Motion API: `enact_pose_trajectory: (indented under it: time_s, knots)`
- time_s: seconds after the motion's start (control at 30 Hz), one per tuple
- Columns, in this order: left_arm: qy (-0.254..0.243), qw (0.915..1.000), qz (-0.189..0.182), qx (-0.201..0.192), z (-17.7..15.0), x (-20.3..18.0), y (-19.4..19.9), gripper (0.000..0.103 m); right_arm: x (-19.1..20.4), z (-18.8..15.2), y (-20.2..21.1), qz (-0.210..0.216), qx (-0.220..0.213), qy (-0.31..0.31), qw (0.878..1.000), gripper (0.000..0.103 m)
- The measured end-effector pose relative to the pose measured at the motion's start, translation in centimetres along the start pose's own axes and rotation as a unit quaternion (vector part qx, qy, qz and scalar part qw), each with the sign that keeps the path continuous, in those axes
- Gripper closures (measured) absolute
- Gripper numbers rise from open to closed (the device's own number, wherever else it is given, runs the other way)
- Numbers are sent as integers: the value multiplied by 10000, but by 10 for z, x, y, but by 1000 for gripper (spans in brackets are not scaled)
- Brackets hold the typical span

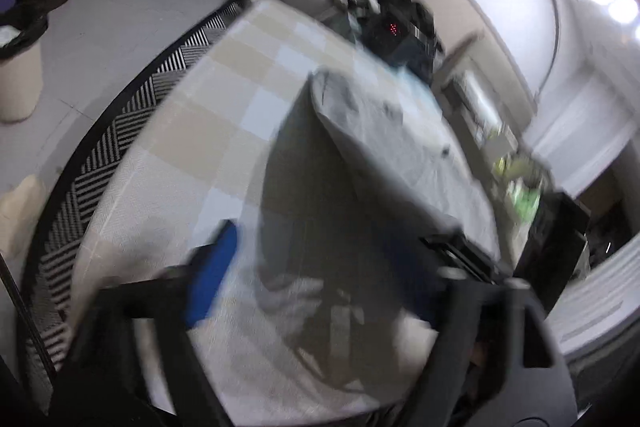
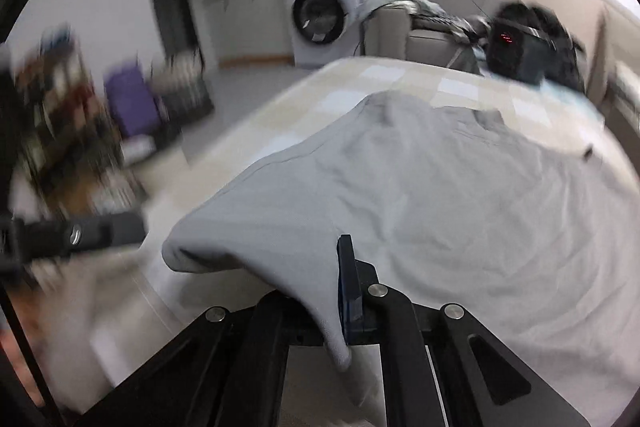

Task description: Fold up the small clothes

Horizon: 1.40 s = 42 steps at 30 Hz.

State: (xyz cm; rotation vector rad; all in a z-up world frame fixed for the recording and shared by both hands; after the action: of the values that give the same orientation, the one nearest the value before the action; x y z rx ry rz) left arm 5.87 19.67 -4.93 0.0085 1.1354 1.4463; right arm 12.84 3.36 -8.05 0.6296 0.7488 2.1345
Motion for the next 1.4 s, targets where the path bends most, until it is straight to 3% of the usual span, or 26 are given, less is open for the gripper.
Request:
enact_pose_trajectory:
  time_s: [0.1,0.2,0.3,0.4,0.47,0.53,0.6,0.67,0.73,0.8,0.87,1.0,1.13,1.27,1.4]
  knots:
    - [354,9966,-693,275,5,3,-15,24,-13,6,9,172,-92,-222,9996,99]
    - [558,9908,-1139,480,14,-1,-38,23,-12,4,12,327,-50,-243,9992,99]
    - [848,9806,-1608,727,29,-3,-69,23,-5,2,11,317,-33,-143,9994,99]
    - [959,9717,-1854,1102,42,-5,-106,23,-2,-2,13,301,-31,-77,9995,99]
    - [1093,9671,-1832,1389,44,-6,-128,23,-2,-3,14,286,-46,-39,9996,99]
    - [1229,9580,-1938,1721,45,-7,-154,23,0,-5,17,277,-65,27,9996,99]
    - [1251,9524,-2033,1898,50,-13,-172,28,0,-4,16,268,-91,81,9996,99]
    - [1309,9506,-1996,1987,56,-17,-185,33,0,-5,17,261,-113,125,9995,99]
    - [1299,9541,-1707,2091,61,-17,-200,49,-2,-5,16,274,-111,138,9995,99]
    - [1221,9542,-1506,2278,65,-18,-215,77,-3,-6,17,283,-99,129,9995,99]
    - [1168,9591,-1238,2261,69,-15,-223,96,-4,-7,19,301,-105,106,9994,99]
    - [709,9711,-1122,1985,83,-30,-211,100,-4,-9,21,463,-121,23,9989,99]
    - [293,9774,-985,1848,100,-61,-194,100,-6,-7,34,651,-368,-169,9971,99]
    - [-379,9811,-642,1787,118,-124,-174,100,-24,-4,60,807,-793,-601,9918,99]
    - [-1322,9742,-210,1819,119,-220,-178,100,-53,-9,96,888,-1282,-1173,9808,99]
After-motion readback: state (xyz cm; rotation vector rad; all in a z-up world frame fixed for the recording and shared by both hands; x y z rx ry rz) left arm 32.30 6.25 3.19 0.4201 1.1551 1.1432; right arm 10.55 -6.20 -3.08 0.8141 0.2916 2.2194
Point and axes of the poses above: each gripper's, at about its wrist camera, not at the fingertips, and y roughly against the way its jaws point, x to its left, z to its top, the point moved 2 cm from there along -y, roughly the way its jaws point
